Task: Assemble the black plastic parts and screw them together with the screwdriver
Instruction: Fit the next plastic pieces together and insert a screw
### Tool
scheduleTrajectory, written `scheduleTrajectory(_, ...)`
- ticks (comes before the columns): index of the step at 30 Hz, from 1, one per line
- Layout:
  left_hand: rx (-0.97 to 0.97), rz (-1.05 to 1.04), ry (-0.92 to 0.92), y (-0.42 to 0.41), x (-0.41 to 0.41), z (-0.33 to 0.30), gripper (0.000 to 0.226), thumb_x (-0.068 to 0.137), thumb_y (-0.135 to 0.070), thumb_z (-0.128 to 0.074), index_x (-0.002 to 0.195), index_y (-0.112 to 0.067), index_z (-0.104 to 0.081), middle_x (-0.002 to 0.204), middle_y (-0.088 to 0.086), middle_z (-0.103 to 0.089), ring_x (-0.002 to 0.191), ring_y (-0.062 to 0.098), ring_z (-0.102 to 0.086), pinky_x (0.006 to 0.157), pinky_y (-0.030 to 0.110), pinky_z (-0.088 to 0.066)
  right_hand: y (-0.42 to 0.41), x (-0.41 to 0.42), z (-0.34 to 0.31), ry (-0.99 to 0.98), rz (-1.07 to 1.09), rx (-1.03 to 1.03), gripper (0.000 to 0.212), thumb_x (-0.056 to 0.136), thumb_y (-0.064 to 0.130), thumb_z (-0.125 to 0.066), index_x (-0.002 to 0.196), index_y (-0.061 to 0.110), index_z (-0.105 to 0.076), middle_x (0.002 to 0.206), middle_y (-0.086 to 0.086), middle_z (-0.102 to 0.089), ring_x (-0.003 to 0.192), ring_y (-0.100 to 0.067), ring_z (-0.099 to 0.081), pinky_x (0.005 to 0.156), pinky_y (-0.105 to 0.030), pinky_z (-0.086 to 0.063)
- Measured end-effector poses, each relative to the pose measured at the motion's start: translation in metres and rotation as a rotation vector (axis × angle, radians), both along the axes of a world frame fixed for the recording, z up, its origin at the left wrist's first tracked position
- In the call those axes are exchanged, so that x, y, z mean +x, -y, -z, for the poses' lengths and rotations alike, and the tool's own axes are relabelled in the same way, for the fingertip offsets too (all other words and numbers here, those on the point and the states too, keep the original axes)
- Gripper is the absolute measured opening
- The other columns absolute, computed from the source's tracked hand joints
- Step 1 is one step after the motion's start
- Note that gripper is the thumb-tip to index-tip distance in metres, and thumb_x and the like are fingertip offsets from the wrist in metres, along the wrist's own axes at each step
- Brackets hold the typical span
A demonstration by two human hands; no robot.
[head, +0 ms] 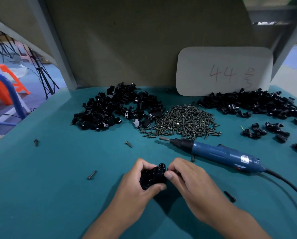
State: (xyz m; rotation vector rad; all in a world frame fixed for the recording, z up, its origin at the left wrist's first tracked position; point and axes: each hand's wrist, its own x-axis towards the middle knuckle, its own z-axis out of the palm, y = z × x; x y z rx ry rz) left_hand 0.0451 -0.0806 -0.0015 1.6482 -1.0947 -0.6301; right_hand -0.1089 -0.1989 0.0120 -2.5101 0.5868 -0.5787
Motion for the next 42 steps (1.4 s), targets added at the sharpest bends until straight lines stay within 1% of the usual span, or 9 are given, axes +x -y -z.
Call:
scheduleTrajectory(7,0.009,0.002,0.024,-0.001,-0.001,-0.001,0.035,0.069,-0.045,-0.078,0.093,-0.041,-0.054,0.089,-0.014,-0.068,0.083,0.009,-0.063,0.078,0.029,-0.05,-0.001,0.0,0.001,-0.029,-0.02,-0.014,0.043,0.101,0.069,-0.012,0.079,0.04,-0.034,0.084,0.017,-0.048,0.077,-0.008,-0.048,0.062,-0.03,-0.039)
scheduleTrajectory(14,-0.036,-0.021,0.08,-0.001,0.0,0.002,0.035,0.068,-0.05,-0.077,0.094,-0.042,-0.055,0.093,-0.015,-0.07,0.088,0.009,-0.065,0.081,0.032,-0.052,-0.002,0.004,0.0,0.056,-0.058,0.279,0.048,0.095,0.07,-0.024,0.074,0.03,-0.039,0.066,0.012,-0.045,0.063,-0.009,-0.043,0.057,-0.025,-0.031)
scheduleTrajectory(21,-0.041,0.0,-0.002,0.001,0.002,0.005,0.036,0.065,-0.056,-0.075,0.094,-0.047,-0.055,0.092,-0.014,-0.071,0.081,0.002,-0.065,0.075,0.02,-0.05,0.002,0.001,0.002,0.001,-0.009,0.016,0.029,0.097,0.068,-0.023,0.095,0.044,-0.04,0.096,0.023,-0.047,0.089,-0.001,-0.049,0.071,-0.027,-0.043)
scheduleTrajectory(26,-0.056,-0.027,-0.055,0.001,0.006,0.007,0.041,0.064,-0.058,-0.078,0.096,-0.043,-0.057,0.091,-0.014,-0.071,0.082,0.003,-0.065,0.076,0.019,-0.05,0.0,-0.002,-0.006,0.052,0.013,0.004,0.021,0.101,0.06,-0.032,0.097,0.042,-0.042,0.092,0.022,-0.045,0.086,-0.001,-0.048,0.073,-0.022,-0.038)
scheduleTrajectory(29,-0.083,-0.057,-0.104,0.001,0.007,0.009,0.042,0.063,-0.058,-0.082,0.095,-0.042,-0.059,0.089,-0.013,-0.071,0.079,0.003,-0.064,0.074,0.016,-0.049,-0.004,0.0,-0.014,0.173,0.063,0.349,0.011,0.102,0.039,-0.045,0.093,0.036,-0.05,0.079,0.015,-0.053,0.068,-0.005,-0.047,0.064,-0.02,-0.037)
scheduleTrajectory(33,-0.089,-0.051,-0.133,0.001,0.008,0.011,0.046,0.063,-0.061,-0.083,0.097,-0.042,-0.059,0.09,-0.011,-0.071,0.08,0.004,-0.064,0.075,0.018,-0.051,-0.008,0.009,-0.022,0.456,0.098,1.268,0.028,0.101,-0.001,-0.036,0.089,0.014,-0.055,0.071,-0.003,-0.049,0.056,-0.016,-0.04,0.05,-0.03,-0.036)
scheduleTrajectory(37,-0.095,-0.034,-0.131,0.002,0.006,0.01,0.045,0.064,-0.062,-0.083,0.096,-0.043,-0.059,0.087,-0.012,-0.07,0.077,0.001,-0.062,0.072,0.015,-0.049,-0.002,0.006,-0.024,0.536,0.046,1.636,0.019,0.079,0.01,-0.057,0.097,0.01,-0.052,0.073,-0.003,-0.047,0.057,-0.013,-0.038,0.05,-0.027,-0.031)
scheduleTrajectory(39,-0.102,-0.019,-0.141,0.003,0.005,0.009,0.043,0.064,-0.059,-0.084,0.095,-0.043,-0.059,0.086,-0.012,-0.071,0.077,0.003,-0.062,0.073,0.018,-0.05,-0.001,0.005,-0.02,0.449,0.036,1.5,0.03,0.074,0.019,-0.07,0.099,0.012,-0.056,0.074,0.003,-0.047,0.059,-0.01,-0.038,0.053,-0.025,-0.031)
scheduleTrajectory(42,-0.117,0.016,-0.187,0.003,0.003,0.008,0.044,0.063,-0.056,-0.087,0.096,-0.04,-0.061,0.09,-0.006,-0.072,0.081,0.007,-0.064,0.075,0.021,-0.05,-0.004,0.005,-0.012,0.192,-0.013,0.897,0.037,0.071,0.053,-0.074,0.103,0.039,-0.064,0.085,0.015,-0.053,0.065,-0.005,-0.041,0.062,-0.023,-0.034)
